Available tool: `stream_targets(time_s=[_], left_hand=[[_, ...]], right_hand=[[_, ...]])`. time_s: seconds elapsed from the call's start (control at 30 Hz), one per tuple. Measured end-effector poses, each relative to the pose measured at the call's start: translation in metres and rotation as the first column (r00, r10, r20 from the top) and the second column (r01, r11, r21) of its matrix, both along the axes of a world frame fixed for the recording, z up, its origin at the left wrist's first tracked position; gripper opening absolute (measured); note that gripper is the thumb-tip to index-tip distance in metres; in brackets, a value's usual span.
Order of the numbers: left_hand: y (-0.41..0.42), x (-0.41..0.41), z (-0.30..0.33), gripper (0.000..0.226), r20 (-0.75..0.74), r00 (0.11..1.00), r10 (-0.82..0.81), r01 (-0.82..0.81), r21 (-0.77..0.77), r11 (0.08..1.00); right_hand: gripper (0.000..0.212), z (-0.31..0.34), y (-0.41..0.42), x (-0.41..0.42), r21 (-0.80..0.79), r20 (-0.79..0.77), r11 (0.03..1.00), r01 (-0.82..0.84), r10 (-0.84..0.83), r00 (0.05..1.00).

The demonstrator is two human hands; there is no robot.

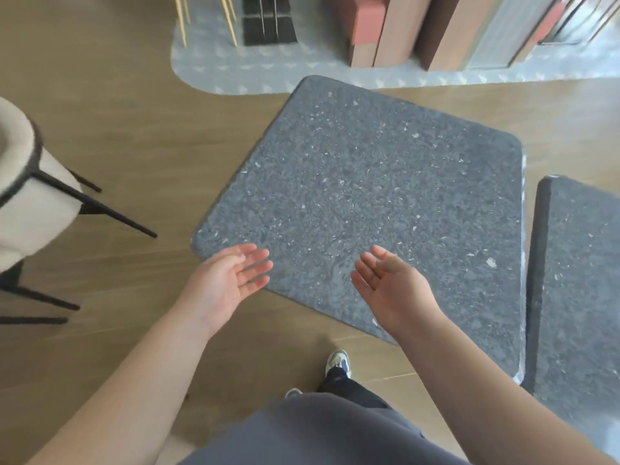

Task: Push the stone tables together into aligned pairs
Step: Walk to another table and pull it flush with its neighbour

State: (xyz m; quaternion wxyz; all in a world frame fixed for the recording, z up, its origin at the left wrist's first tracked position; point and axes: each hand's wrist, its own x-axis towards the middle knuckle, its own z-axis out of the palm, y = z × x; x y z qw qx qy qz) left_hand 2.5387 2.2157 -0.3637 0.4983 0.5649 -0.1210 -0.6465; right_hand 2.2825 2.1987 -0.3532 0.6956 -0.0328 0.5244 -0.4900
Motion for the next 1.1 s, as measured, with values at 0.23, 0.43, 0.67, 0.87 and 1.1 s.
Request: stream_targets(time_s=[0.23, 0.43, 0.67, 0.87, 1.1], left_hand=[[-0.035, 0.043, 0.01, 0.026, 0.19, 0.975, 0.119, -0.112, -0.046, 0.993], [-0.099, 0.083, 0.022, 0.024, 0.29, 0.947, 0.136, -0.125, -0.058, 0.99], [-0.158, 0.144, 0.027, 0.024, 0.317, 0.92, 0.229, -0.221, -0.062, 0.973], [-0.209, 0.237, 0.015, 0.025, 0.301, 0.932, 0.203, -0.194, -0.06, 0.979], [-0.289, 0.399, 0.0, 0.024, 0.244, 0.967, 0.079, -0.064, -0.07, 0.995]], right_hand=[[0.021, 0.016, -0.071, 0.04, -0.117, -0.115, 0.98, -0.162, 0.149, 0.982], [0.022, 0.012, -0.15, 0.076, -0.155, -0.153, 0.954, -0.257, 0.234, 0.96], [0.021, 0.01, -0.23, 0.152, -0.164, -0.208, 0.905, -0.392, 0.356, 0.911], [0.021, 0.002, -0.274, 0.26, -0.19, -0.19, 0.907, -0.376, 0.342, 0.921], [0.023, -0.006, -0.321, 0.426, -0.202, -0.176, 0.957, -0.209, 0.174, 0.969]])
